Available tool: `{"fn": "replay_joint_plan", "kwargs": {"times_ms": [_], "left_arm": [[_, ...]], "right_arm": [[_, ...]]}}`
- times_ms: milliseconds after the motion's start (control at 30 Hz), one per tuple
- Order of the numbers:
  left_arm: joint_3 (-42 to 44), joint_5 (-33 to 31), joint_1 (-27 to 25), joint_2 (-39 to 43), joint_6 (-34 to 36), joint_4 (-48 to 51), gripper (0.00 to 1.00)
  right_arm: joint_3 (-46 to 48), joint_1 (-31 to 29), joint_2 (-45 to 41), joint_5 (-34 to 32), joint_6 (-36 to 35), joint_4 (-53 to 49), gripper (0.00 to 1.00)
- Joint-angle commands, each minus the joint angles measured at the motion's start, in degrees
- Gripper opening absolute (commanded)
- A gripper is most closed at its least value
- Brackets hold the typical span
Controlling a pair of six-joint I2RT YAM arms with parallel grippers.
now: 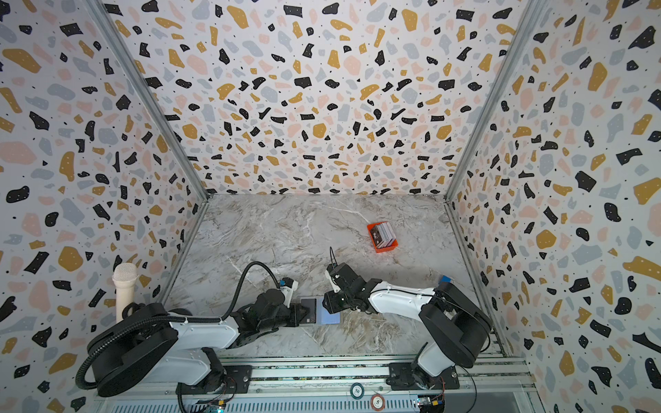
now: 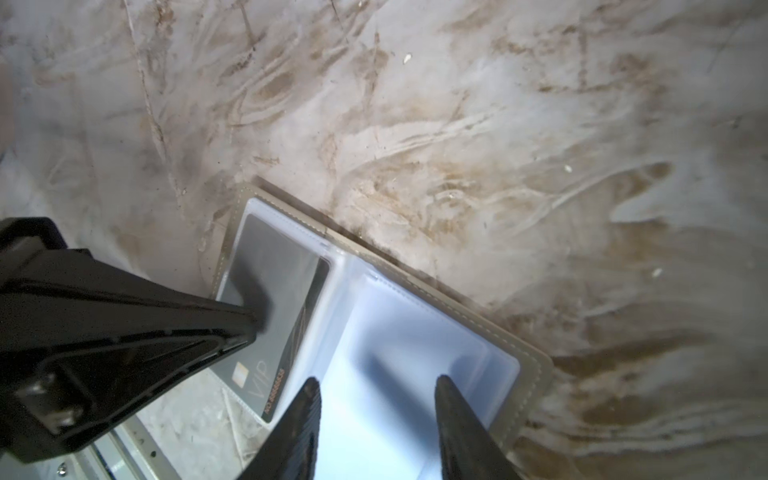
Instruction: Put the credit cards into the card holder
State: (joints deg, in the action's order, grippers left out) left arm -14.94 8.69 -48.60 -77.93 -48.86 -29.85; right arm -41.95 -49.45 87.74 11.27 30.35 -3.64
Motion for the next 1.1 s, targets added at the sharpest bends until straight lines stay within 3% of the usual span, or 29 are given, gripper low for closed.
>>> {"fn": "replay_joint_plan", "kwargs": {"times_ms": [0,533,1067], "left_arm": [[1.1,0.2,-0.2,-0.2,0.2,-2.4,0.00],[1.9,0.1,-0.3,0.4,-0.4,-2.2,0.00],[2.0,0.4,-0.2,-0.1,-0.4,-2.1,0.00]], "right_arm": [[-0.3,0.1,1.2,-0.9,-1.2,-1.9,0.47],[0.7,0.0,-3.2,-3.2,0.0,-3.0,0.50],[1.5,-2.4,1.2,2.4,1.9,2.4,0.50]]}}
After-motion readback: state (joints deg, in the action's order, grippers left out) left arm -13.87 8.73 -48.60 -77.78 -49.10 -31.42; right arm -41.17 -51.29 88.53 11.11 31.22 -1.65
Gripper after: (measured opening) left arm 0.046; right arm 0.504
